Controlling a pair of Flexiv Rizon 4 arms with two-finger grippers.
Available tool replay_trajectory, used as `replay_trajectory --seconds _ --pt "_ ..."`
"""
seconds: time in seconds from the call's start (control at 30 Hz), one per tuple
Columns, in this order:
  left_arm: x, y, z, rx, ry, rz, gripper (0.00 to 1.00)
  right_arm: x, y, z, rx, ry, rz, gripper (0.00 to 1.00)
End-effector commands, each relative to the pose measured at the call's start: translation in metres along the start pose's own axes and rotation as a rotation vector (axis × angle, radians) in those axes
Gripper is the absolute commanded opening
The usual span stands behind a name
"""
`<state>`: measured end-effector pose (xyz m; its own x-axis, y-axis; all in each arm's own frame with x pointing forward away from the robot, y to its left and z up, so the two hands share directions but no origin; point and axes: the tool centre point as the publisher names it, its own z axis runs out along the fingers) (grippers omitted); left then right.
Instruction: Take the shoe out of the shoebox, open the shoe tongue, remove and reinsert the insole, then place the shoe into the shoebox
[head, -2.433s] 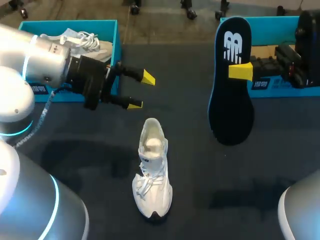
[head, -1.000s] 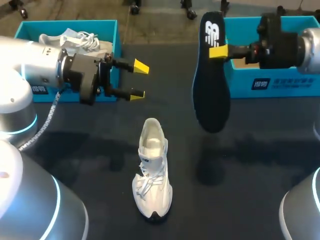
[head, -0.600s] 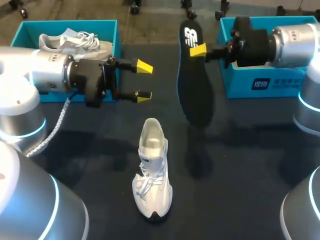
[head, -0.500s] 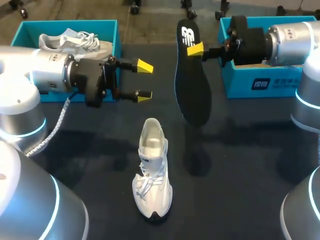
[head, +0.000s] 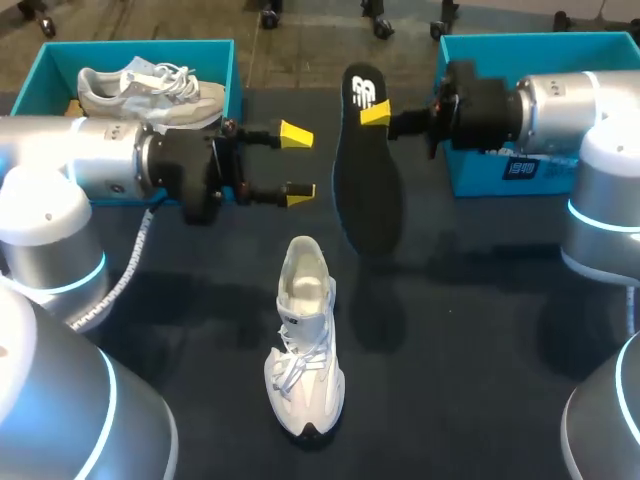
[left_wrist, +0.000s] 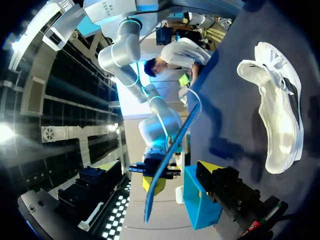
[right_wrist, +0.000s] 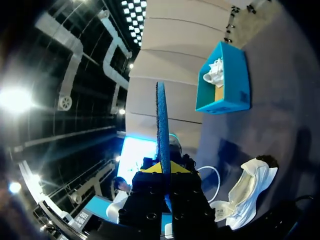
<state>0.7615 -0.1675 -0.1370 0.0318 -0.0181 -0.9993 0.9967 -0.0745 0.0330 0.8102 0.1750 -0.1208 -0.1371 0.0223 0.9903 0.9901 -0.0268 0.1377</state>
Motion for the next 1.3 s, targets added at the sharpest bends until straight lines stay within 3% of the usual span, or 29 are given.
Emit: replay_trajectory --seconds 0.03,0.4,0.47,0.7,0.83,1.0,1.13,1.2,1.3 --pt "0.004 0.004 0.015 -0.016 -0.004 0.01 1.0 0.0 -0.001 0.01 -0.013 -0.015 0.026 0.0" --pt "0.012 0.013 0.033 -0.041 0.037 0.056 0.98 -0.003 0.003 0.023 0.0 -0.014 0.101 0.0" --pt "0.012 0.013 0.033 -0.04 0.036 0.056 0.83 -0.005 0.002 0.025 -0.003 -0.002 0.104 0.0" --pt "0.011 0.014 0.035 -0.047 0.032 0.063 0.71 -0.009 0.003 0.03 0.003 -0.004 0.126 0.0" --pt "0.011 0.016 0.036 -0.058 0.03 0.064 0.5 -0.009 0.003 0.03 0.003 -0.004 0.126 0.0" --pt "0.011 0.018 0.037 -0.065 0.034 0.066 0.39 -0.009 0.003 0.03 0.003 -0.004 0.126 0.0" --pt "0.012 0.019 0.038 -0.069 0.04 0.065 0.21 -0.009 0.003 0.03 0.003 -0.004 0.126 0.0" --pt "0.013 0.02 0.039 -0.069 0.041 0.065 0.01 -0.009 0.003 0.03 0.003 -0.004 0.126 0.0" --pt "0.014 0.02 0.039 -0.069 0.044 0.064 0.0 -0.009 0.003 0.03 0.003 -0.004 0.126 0.0"
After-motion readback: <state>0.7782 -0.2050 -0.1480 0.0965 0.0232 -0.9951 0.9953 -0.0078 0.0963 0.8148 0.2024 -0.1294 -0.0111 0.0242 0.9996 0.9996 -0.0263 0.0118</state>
